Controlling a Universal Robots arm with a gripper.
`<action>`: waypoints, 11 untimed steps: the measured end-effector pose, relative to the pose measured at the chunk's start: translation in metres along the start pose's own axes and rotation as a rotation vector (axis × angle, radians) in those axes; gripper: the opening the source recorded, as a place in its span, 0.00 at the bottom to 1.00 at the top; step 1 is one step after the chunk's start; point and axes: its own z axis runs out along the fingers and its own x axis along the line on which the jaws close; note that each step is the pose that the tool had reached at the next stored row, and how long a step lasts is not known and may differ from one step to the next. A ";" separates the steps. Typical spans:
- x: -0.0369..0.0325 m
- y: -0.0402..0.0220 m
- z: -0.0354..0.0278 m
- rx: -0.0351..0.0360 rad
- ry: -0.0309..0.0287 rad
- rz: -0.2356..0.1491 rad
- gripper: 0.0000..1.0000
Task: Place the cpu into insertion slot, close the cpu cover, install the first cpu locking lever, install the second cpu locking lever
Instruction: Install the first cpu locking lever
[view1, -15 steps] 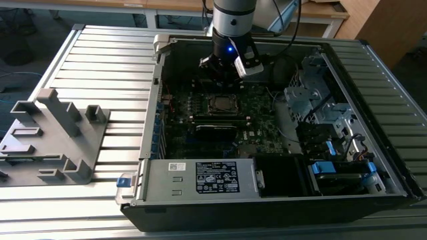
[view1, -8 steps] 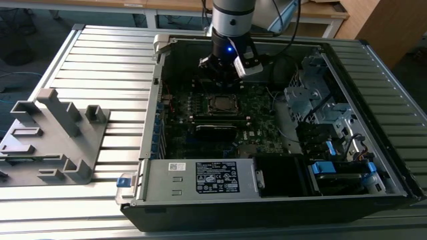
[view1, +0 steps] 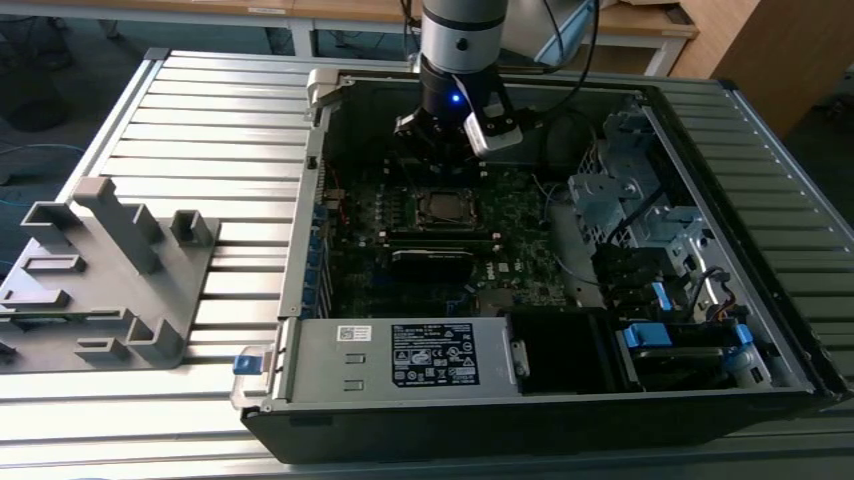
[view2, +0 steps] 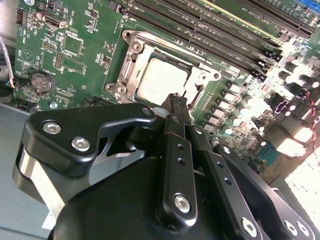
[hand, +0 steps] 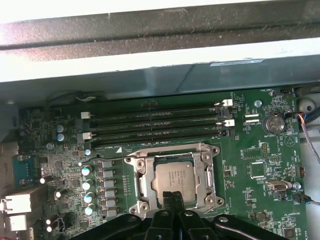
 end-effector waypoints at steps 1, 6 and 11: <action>0.0003 0.0000 0.0000 0.0000 0.0000 0.000 0.11; 0.0011 -0.0001 0.0000 -0.0001 -0.0001 0.000 0.11; 0.0032 -0.0004 0.0000 0.0000 0.0000 0.000 0.11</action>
